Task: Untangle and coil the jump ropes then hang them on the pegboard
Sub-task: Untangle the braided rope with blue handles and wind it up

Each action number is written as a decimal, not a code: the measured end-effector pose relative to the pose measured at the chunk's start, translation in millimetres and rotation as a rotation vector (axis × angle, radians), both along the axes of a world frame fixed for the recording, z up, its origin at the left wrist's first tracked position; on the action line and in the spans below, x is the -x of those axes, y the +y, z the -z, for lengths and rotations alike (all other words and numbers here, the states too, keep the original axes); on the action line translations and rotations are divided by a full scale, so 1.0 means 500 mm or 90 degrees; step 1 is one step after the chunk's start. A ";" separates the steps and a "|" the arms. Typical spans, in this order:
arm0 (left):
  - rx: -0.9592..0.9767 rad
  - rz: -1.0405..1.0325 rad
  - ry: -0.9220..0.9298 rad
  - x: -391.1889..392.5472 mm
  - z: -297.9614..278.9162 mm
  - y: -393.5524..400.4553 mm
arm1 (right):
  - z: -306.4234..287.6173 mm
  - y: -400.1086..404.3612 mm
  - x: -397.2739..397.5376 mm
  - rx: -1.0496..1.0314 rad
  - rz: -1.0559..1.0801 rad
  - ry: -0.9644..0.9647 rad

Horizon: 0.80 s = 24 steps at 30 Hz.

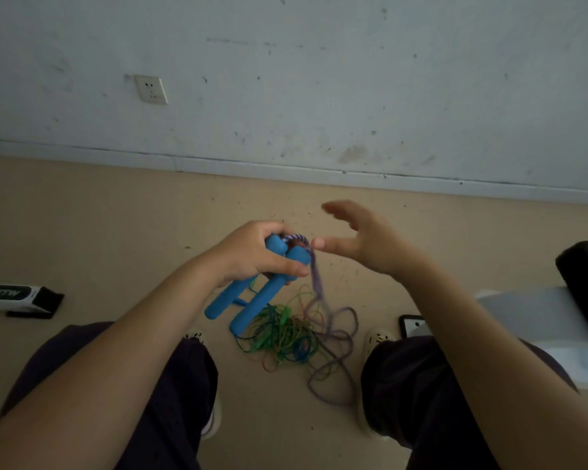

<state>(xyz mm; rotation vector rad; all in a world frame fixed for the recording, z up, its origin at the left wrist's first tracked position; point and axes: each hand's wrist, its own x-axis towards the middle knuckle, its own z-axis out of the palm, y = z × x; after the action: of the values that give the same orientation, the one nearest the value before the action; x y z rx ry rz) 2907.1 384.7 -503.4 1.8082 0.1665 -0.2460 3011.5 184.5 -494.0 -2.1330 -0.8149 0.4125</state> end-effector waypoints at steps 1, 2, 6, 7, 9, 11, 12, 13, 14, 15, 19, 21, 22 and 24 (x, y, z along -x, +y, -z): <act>-0.013 0.020 0.005 0.000 0.002 -0.004 | 0.000 0.008 0.008 -0.007 -0.036 0.022; -0.027 0.034 0.003 0.000 0.003 -0.008 | -0.001 0.016 0.016 -0.022 -0.061 0.072; -0.044 0.021 -0.014 -0.001 0.000 -0.007 | -0.001 0.035 0.034 -0.018 -0.093 0.169; -0.030 0.022 -0.010 0.000 -0.001 -0.005 | 0.000 0.036 0.033 -0.013 -0.093 0.172; 0.000 0.025 0.005 0.003 -0.004 -0.001 | 0.001 0.036 0.029 0.006 -0.093 0.171; 0.023 0.032 0.027 0.004 -0.004 0.002 | -0.001 0.034 0.025 0.010 -0.084 0.156; 0.038 0.039 0.043 0.003 -0.004 0.003 | -0.003 0.033 0.022 -0.009 -0.069 0.152; 0.056 0.050 0.060 0.002 -0.002 0.003 | -0.005 0.032 0.019 -0.041 -0.047 0.154; 0.078 0.063 0.077 0.001 0.000 0.004 | -0.007 0.030 0.016 -0.080 -0.020 0.157; 0.098 0.077 0.095 0.001 0.003 0.005 | -0.008 0.029 0.012 -0.123 0.008 0.160; 0.107 0.118 0.147 0.003 0.010 0.017 | -0.006 0.019 -0.003 -0.216 0.106 0.157; 0.072 0.118 0.148 0.003 0.011 0.027 | -0.003 0.012 -0.009 -0.206 0.119 0.161; 0.067 0.119 0.145 0.003 0.011 0.030 | -0.002 0.009 -0.010 -0.195 0.112 0.166; 0.075 0.138 0.144 0.004 0.010 0.030 | -0.003 0.007 -0.003 -0.168 0.080 0.170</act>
<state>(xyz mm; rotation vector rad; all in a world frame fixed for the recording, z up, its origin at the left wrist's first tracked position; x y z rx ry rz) 2905.1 399.6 -508.5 1.6782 0.1116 -0.6036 3012.8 187.9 -492.4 -1.8243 -0.5475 0.4836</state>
